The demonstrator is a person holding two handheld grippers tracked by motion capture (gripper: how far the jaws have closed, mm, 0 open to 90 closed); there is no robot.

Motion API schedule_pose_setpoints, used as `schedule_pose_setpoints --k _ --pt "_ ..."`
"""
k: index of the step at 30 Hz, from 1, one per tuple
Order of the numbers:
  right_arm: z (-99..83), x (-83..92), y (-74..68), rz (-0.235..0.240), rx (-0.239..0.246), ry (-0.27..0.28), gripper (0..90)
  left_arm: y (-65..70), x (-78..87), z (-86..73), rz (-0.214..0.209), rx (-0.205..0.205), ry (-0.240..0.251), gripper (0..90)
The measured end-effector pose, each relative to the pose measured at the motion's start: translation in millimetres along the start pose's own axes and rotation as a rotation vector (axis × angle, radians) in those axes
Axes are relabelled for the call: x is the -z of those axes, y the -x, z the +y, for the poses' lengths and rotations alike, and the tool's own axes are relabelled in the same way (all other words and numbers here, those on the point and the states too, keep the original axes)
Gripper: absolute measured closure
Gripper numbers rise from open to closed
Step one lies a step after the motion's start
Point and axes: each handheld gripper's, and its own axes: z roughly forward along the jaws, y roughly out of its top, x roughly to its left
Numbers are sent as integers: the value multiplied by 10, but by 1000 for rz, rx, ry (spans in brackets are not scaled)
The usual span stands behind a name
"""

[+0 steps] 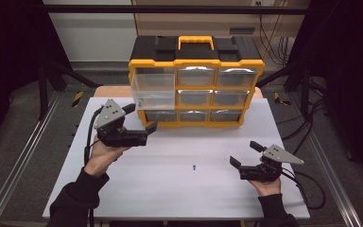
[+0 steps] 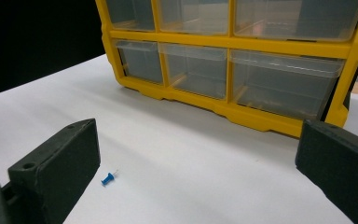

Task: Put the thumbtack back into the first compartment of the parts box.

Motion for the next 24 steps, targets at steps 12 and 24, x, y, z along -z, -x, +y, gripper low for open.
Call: schedule_pose_setpoints --k 12,24 --pt "0 0 1 2 3 2 7 180 -254 -468 -39 36 -43 53" --pt "0 0 1 1 3 2 7 388 -609 -772 -78 41 -115 52"
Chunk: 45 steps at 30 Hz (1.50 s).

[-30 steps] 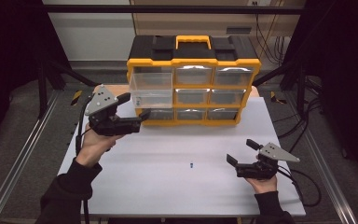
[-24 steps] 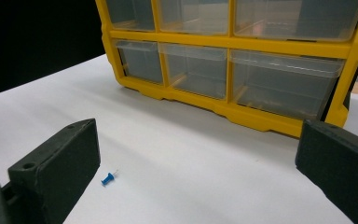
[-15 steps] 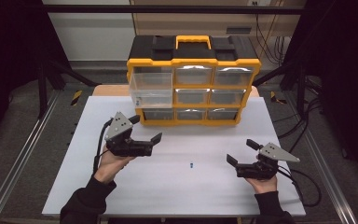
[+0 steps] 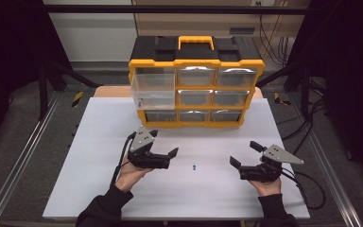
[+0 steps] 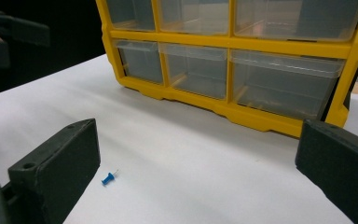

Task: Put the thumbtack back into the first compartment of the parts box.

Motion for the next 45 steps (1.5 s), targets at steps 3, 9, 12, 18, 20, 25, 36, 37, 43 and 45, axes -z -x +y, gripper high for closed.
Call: schedule_pose_setpoints --k 3,9,12,18,20,25,36,37,43,45 --pt "1 0 -1 1 -2 2 7 31 -95 -37 -5 6 -23 52" --pt "1 -1 -1 1 -2 2 7 119 -289 -140 -11 -4 -81 53" --pt "1 -1 -1 2 -3 3 7 163 -376 -194 -18 -2 -104 54" --pt "0 -2 -7 1 -8 -5 7 250 -522 -282 -39 -6 -151 60" --pt "-1 -2 -2 2 -2 -1 7 275 -565 -306 -36 -4 -167 61" --pt "-1 -3 -1 2 -3 0 7 333 -652 -375 -31 4 -192 85" --pt "2 0 4 1 0 4 7 444 -817 -490 -24 43 -255 268" --pt "3 4 7 3 2 3 7 452 -829 -498 -27 47 -264 291" --pt "7 7 1 4 -9 3 7 519 -887 -542 -13 44 -296 429" --pt "7 8 1 3 -10 3 7 528 -900 -544 -11 46 -306 471"
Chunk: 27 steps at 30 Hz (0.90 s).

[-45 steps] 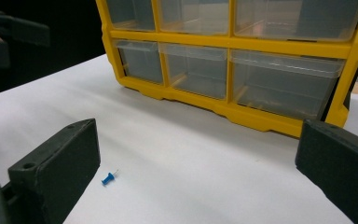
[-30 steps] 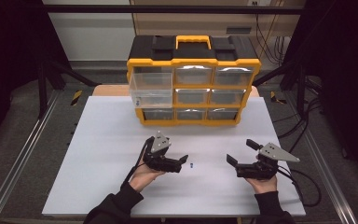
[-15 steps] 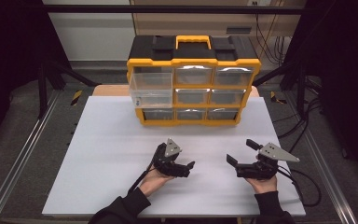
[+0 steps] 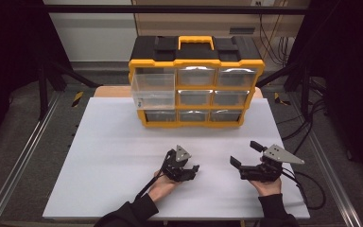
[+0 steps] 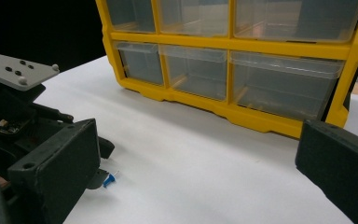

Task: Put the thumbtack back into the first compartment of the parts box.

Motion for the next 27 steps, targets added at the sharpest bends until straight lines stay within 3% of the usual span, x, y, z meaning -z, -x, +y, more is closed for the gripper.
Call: schedule_pose_setpoints --k 5,8,18,27 --pt "0 -1 12 -9 16 0 7 25 -11 9 11 1 -7 569" --pt "9 -5 -22 3 -28 11 7 45 -26 10 20 -9 -16 608" --pt "6 9 3 -2 0 2 7 99 -66 4 33 -18 -29 700" --pt "7 9 -1 -2 -8 1 7 110 -82 9 49 -24 -30 829"
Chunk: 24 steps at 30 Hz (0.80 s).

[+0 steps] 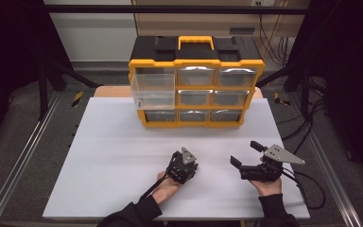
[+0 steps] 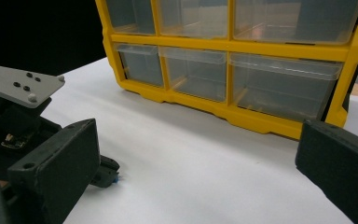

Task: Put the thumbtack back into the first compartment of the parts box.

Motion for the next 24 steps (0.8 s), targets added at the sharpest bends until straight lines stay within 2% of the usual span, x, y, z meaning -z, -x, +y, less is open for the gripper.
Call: schedule_pose_setpoints --k 7,13,19,24 --pt "-3 -7 0 -1 4 1 7 -16 6 2 -14 -4 -4 848" --pt "-4 -9 3 0 7 3 7 -30 27 10 -38 2 17 850" --pt "-6 -11 -1 3 4 0 7 -67 162 39 -47 7 46 850" --pt "-12 -18 3 1 15 2 7 -148 336 55 -45 11 76 850"
